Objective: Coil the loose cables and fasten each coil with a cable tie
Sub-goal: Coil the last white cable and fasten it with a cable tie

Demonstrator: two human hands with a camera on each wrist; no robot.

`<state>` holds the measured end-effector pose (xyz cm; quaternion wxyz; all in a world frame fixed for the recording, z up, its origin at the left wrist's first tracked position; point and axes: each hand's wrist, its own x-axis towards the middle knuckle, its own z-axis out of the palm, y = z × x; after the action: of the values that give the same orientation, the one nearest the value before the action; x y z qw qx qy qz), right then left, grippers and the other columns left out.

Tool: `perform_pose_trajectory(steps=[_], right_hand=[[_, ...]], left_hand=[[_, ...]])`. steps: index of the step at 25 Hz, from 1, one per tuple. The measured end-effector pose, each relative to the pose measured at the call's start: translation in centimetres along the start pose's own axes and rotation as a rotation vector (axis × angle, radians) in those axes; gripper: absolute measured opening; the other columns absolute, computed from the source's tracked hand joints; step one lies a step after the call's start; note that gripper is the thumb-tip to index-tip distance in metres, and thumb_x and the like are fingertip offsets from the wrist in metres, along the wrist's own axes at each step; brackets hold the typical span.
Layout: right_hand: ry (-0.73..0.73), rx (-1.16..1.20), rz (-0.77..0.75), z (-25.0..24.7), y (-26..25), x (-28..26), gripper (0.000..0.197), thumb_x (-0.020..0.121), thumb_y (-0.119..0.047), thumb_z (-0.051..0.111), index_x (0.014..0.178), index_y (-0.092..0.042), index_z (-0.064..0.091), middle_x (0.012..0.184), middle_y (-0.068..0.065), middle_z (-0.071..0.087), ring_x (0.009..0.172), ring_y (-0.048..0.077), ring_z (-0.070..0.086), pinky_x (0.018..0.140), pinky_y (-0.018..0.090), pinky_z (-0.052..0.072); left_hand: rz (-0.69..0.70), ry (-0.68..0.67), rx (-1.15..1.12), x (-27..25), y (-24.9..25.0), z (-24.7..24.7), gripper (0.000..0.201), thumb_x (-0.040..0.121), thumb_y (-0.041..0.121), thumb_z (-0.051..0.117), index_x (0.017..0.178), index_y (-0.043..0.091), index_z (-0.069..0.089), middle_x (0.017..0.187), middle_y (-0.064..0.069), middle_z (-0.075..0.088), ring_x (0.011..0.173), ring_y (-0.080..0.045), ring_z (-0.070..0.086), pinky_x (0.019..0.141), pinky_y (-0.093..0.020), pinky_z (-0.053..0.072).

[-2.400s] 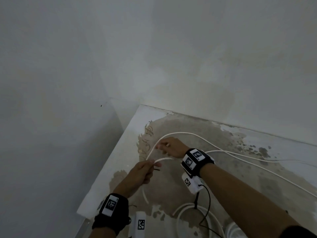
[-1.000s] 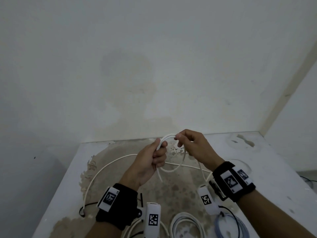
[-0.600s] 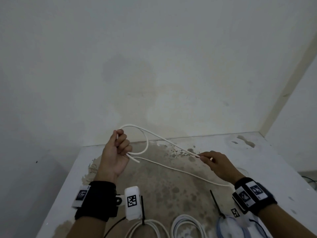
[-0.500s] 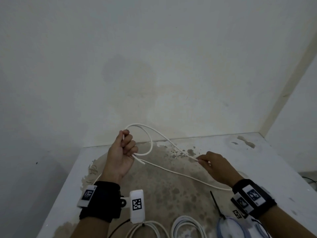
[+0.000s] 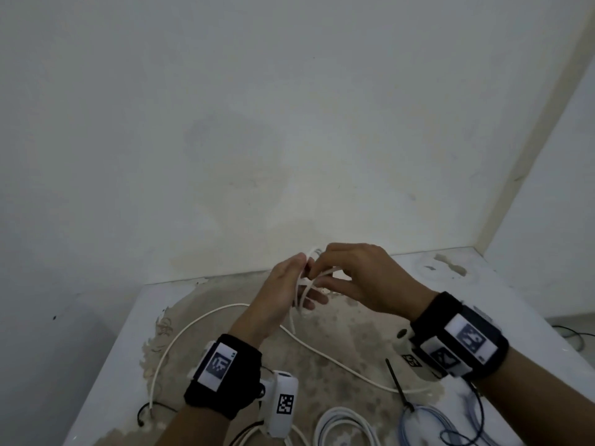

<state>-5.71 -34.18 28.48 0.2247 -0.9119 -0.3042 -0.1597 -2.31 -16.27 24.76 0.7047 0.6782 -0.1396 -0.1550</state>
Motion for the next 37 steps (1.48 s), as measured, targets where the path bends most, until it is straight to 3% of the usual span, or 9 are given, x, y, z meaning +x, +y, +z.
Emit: perform_pose_trajectory(steps=[3, 7, 13, 18, 21, 25, 29, 33, 37], right_hand=[[0.032, 0.092, 0.129, 0.3, 1.3, 0.8, 0.014, 0.09, -0.047, 0.068, 0.091, -0.034, 0.065, 0.079, -0.018, 0.062, 0.065, 0.0, 0.052, 0.061, 0.026, 0.046], [0.121, 0.378, 0.303, 0.4, 4.3, 0.9, 0.009, 0.093, -0.036, 0.069, 0.089, -0.028, 0.068, 0.07, -0.006, 0.059, 0.054, 0.008, 0.041, 0.055, 0.02, 0.035], [0.183, 0.406, 0.467, 1.4, 10.4, -1.3, 0.021, 0.104, -0.023, 0.051, 0.102, -0.025, 0.072, 0.075, -0.001, 0.056, 0.065, 0.002, 0.05, 0.067, 0.021, 0.043], [0.266, 0.423, 0.52, 2.1, 11.4, -2.6, 0.017, 0.101, -0.025, 0.057, 0.115, -0.028, 0.066, 0.066, -0.016, 0.048, 0.056, 0.005, 0.039, 0.062, 0.02, 0.04], [0.383, 0.192, 0.381, 3.1, 9.3, -1.6, 0.033, 0.106, -0.034, 0.044, 0.137, -0.028, 0.052, 0.091, -0.009, 0.055, 0.068, 0.011, 0.049, 0.065, 0.024, 0.042], [-0.044, -0.309, 0.614, 3.7, 8.1, -0.9, 0.039, 0.108, -0.033, 0.031, 0.134, -0.019, 0.056, 0.101, 0.007, 0.048, 0.069, 0.03, 0.053, 0.065, 0.037, 0.046], [-0.423, -0.364, 0.291, 2.0, 2.8, 0.9, 0.037, 0.104, -0.034, 0.037, 0.102, -0.015, 0.069, 0.093, 0.001, 0.049, 0.074, 0.029, 0.059, 0.068, 0.035, 0.046], [-0.355, -0.289, -0.099, -0.1, -2.3, 2.4, 0.026, 0.096, -0.031, 0.048, 0.1, -0.024, 0.073, 0.091, -0.005, 0.061, 0.076, 0.022, 0.062, 0.065, 0.036, 0.05], [-0.171, 0.041, -0.12, -0.9, -1.8, 4.1, 0.01, 0.096, -0.028, 0.064, 0.102, -0.027, 0.072, 0.096, -0.012, 0.072, 0.075, 0.0, 0.06, 0.066, 0.02, 0.046]], left_hand=[[-0.034, -0.085, 0.009, 0.0, 0.1, 0.4, 0.04, 0.106, 0.03, 0.032, 0.081, 0.012, 0.056, 0.051, 0.002, 0.038, 0.039, -0.01, 0.028, 0.04, -0.021, 0.021], [-0.166, -0.142, -0.161, 0.7, 0.2, -1.6, 0.036, 0.104, 0.029, 0.035, 0.087, 0.007, 0.058, 0.05, 0.007, 0.023, 0.038, -0.005, 0.016, 0.042, -0.023, 0.009], [0.094, -0.038, -0.906, 1.0, 2.2, -6.0, 0.034, 0.104, 0.028, 0.032, 0.081, 0.017, 0.054, 0.055, 0.009, 0.033, 0.038, -0.004, 0.032, 0.037, -0.014, 0.026], [0.149, 0.167, -0.923, 1.7, 2.2, -8.3, 0.032, 0.105, 0.032, 0.03, 0.083, 0.018, 0.049, 0.052, 0.009, 0.034, 0.036, -0.005, 0.029, 0.034, -0.015, 0.025], [0.125, 0.189, -0.956, 2.2, 1.3, -7.3, 0.033, 0.105, 0.033, 0.03, 0.083, 0.019, 0.049, 0.051, 0.009, 0.033, 0.035, -0.005, 0.028, 0.034, -0.015, 0.024], [0.134, 0.154, -0.958, 2.7, 1.6, -7.0, 0.033, 0.105, 0.034, 0.031, 0.082, 0.019, 0.05, 0.053, 0.009, 0.031, 0.035, -0.005, 0.027, 0.034, -0.015, 0.023], [0.103, 0.201, -0.813, 3.1, 1.6, -5.5, 0.034, 0.106, 0.032, 0.028, 0.084, 0.016, 0.049, 0.053, 0.008, 0.03, 0.037, -0.003, 0.026, 0.035, -0.016, 0.026], [0.046, 0.259, -0.625, 3.3, 0.7, -4.0, 0.034, 0.107, 0.032, 0.029, 0.085, 0.014, 0.048, 0.051, 0.007, 0.034, 0.045, -0.008, 0.048, 0.047, -0.02, 0.046], [0.01, 0.14, -0.314, 2.4, 0.0, -2.0, 0.035, 0.101, 0.039, 0.042, 0.094, 0.009, 0.058, 0.067, -0.007, 0.06, 0.063, -0.022, 0.061, 0.058, -0.032, 0.05]])
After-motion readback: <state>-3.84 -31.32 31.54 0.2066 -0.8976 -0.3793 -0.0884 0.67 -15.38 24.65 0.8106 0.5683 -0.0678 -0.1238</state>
